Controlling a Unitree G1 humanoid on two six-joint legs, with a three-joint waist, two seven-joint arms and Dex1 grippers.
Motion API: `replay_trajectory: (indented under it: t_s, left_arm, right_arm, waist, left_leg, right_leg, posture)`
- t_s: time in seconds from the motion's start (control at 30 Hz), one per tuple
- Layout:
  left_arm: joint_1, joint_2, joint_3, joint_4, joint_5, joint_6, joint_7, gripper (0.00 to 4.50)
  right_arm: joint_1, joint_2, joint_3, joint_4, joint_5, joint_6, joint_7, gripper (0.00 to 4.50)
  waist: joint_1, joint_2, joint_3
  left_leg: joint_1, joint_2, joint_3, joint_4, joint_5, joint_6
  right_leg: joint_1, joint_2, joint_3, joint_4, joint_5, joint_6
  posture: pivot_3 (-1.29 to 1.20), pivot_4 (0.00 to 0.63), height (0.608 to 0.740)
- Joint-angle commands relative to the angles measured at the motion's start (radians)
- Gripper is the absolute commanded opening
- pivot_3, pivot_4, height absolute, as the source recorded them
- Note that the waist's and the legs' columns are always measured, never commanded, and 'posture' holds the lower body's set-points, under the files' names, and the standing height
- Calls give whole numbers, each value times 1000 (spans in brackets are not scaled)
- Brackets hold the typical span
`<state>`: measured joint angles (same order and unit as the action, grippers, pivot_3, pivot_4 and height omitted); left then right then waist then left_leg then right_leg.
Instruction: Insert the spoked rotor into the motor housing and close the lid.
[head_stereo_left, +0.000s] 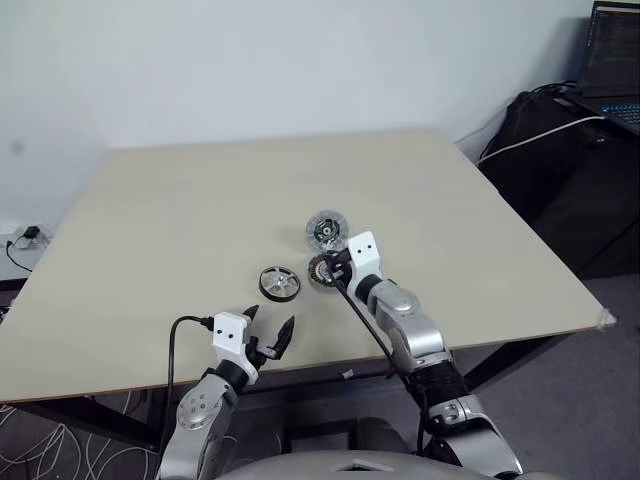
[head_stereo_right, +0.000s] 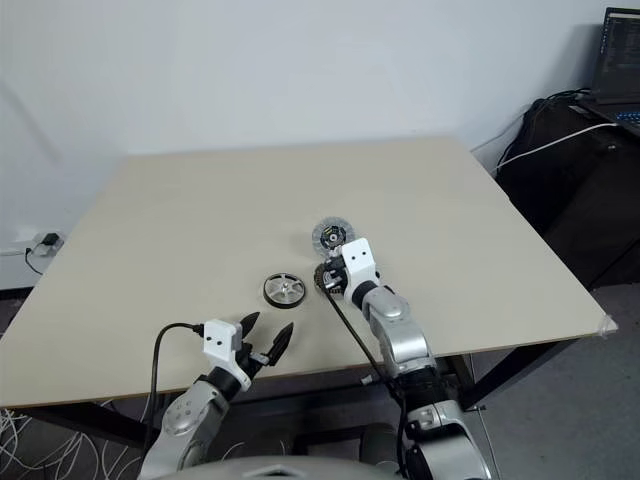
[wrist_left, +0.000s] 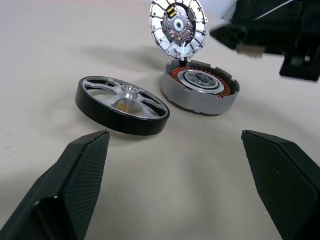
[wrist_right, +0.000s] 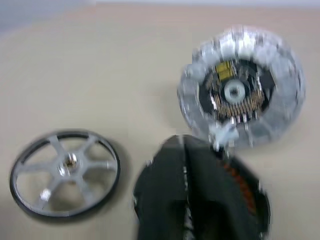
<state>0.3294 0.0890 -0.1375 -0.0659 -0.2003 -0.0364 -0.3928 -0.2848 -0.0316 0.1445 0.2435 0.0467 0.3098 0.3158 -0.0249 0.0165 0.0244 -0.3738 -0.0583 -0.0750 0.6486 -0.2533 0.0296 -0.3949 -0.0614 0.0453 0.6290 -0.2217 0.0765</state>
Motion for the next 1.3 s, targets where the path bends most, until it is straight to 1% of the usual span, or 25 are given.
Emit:
replay_trajectory:
  t_s: [0.03, 0.3, 0.67, 0.97, 1.3]
  left_arm:
    - [-13, -2, 4, -22, -9, -16, -5, 4500]
    - [-18, -1, 9, -1, -9, -29, -9, 4500]
    - [-9, -11, 4, -26, -5, -21, 0, 4500]
    - [-13, -12, 9, -15, -9, -26, -4, 4500]
    - [-10, -16, 9, -12, -8, -29, 0, 4500]
  right_arm:
    - [-17, -3, 4, -32, -28, 48, -44, 22]
    - [-82, 10, 30, 29, -56, 83, -63, 22]
    - [-196, 9, 33, 233, -88, 39, -66, 22]
    - [-213, 10, 33, 285, -98, 21, -67, 22]
    - [-231, 42, 60, 325, -117, 22, -46, 22]
  waist:
    - [0, 0, 0]
    - [-1, 0, 0]
    - [-3, 0, 0]
    - [-6, 0, 0]
    - [-12, 0, 0]
  left_leg:
    - [0, 0, 0, 0, 0, 0]
    - [0, 0, 0, 0, 2, 3]
    - [0, 0, 0, 0, 2, 3]
    - [0, 0, 0, 0, 2, 3]
    - [0, 0, 0, 0, 2, 3]
  right_leg:
    - [0, 0, 0, 0, 0, 0]
    - [0, 0, 0, 0, 0, 0]
    - [0, 0, 0, 0, 2, -3]
    - [0, 0, 0, 0, 1, -2]
    - [0, 0, 0, 0, 1, -2]
  posture:
    - [0, 0, 740]
    - [0, 0, 740]
    - [0, 0, 740]
    - [0, 0, 740]
    - [0, 0, 740]
